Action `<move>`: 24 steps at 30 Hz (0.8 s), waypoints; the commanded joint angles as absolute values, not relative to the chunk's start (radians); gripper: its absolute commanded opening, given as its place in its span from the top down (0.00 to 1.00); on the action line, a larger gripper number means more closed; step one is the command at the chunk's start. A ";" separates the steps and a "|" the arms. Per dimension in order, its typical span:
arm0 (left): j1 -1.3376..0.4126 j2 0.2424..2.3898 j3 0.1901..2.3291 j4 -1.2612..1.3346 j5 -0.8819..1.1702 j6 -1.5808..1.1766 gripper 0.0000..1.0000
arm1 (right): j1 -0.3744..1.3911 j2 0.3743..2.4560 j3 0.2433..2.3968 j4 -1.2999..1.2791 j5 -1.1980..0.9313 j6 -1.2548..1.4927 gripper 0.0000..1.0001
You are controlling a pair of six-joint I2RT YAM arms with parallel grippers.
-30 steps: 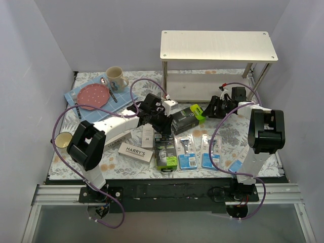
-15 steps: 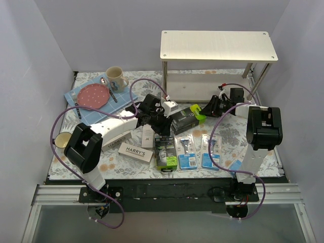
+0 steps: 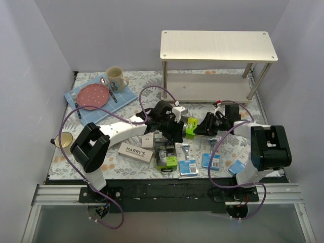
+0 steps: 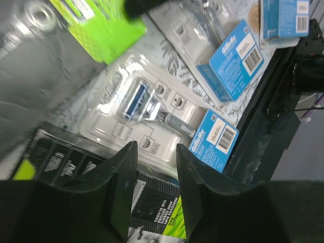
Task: Place and organize the shaving razors onto the shelf
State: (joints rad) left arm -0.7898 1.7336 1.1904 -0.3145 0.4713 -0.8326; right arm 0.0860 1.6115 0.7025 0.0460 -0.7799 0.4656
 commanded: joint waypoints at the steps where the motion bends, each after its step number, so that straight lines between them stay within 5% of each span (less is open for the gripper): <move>1: -0.807 1.749 1.103 -0.262 0.447 -0.905 0.67 | 0.031 1.583 0.753 0.000 -0.747 0.408 0.54; 13: -0.649 1.644 0.928 -0.354 0.180 -0.901 0.80 | -0.048 1.631 0.808 -0.025 -0.735 0.374 0.50; 15: -0.644 1.641 0.954 -0.351 0.184 -0.902 0.67 | -0.046 1.641 0.799 -0.011 -0.753 0.373 0.50; 18: -0.644 1.655 1.018 -0.338 0.286 -0.933 0.29 | -0.046 1.660 0.790 0.021 -0.795 0.367 0.50; 24: -0.649 1.693 1.075 -0.258 0.446 -1.107 0.05 | -0.034 1.692 0.761 0.093 -0.847 0.417 0.50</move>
State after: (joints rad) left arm -0.6430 1.6821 1.0245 -0.2993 0.3305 -0.9821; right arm -0.0471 1.6695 0.7807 0.0158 -0.7807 0.3931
